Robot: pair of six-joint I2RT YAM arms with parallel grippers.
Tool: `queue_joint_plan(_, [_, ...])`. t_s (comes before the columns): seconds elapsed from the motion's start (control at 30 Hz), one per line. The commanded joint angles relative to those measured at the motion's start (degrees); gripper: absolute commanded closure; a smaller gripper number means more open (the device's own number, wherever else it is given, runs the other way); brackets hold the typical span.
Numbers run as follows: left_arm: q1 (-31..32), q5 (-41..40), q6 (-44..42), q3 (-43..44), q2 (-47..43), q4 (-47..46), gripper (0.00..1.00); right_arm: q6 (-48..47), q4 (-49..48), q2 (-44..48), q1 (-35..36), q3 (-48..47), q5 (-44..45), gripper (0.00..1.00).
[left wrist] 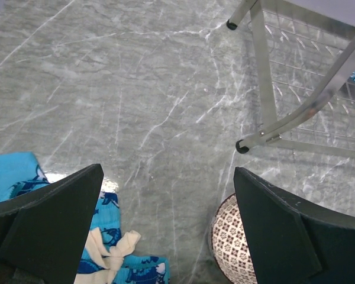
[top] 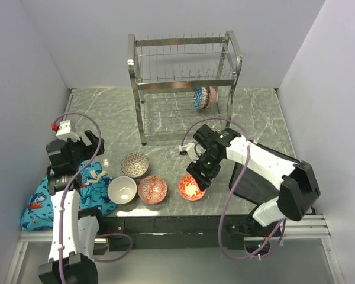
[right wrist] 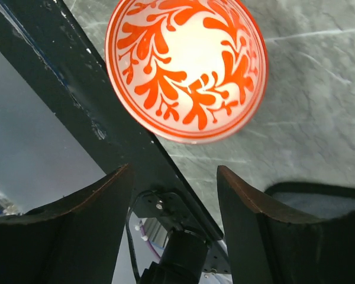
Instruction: Load the bowls into the dish rack
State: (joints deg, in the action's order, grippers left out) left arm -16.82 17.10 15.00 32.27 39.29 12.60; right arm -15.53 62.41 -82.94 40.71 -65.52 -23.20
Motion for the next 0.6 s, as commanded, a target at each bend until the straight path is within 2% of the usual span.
queue_joint_plan(0.0, [-0.58,1.44,-1.91,3.5,1.58,0.85,0.01,0.14,-2.82,-3.1,-0.45,-0.75,-2.38,0.35])
queue_joint_plan(0.57, [-2.17,2.06,-1.03,3.5,2.55,1.2,0.01,3.04,-7.92,-11.8,-3.18,-0.93,3.95,0.39])
